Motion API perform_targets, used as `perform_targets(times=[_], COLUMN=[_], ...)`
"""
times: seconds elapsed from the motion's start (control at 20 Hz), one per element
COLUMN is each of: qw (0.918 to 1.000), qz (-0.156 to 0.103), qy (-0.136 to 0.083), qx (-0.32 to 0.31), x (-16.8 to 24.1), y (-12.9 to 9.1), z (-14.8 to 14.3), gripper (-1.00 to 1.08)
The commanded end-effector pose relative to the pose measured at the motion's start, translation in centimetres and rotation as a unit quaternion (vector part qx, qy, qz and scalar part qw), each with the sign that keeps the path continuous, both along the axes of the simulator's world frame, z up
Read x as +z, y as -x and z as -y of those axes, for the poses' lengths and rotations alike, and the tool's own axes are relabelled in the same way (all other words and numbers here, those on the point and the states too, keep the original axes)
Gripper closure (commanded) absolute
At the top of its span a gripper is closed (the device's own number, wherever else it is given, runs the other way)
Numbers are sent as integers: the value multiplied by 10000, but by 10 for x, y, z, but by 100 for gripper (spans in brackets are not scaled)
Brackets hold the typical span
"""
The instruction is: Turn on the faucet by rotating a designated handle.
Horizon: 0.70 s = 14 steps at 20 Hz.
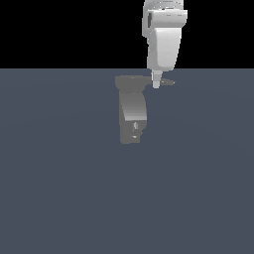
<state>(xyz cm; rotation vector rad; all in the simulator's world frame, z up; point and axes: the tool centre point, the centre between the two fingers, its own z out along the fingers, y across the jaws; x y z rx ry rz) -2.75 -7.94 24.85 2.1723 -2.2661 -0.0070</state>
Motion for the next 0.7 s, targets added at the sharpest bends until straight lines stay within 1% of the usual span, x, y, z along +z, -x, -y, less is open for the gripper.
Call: perform_targets(times=[0.0,0.6,0.65], qw=[10000,9999,9999], qz=[25,24,24], qy=[6,8,8], qx=[-41,-97,-97], x=[0,0,0], y=[-8,-35,-35], z=[14,57,57], gripper=[108,108,108])
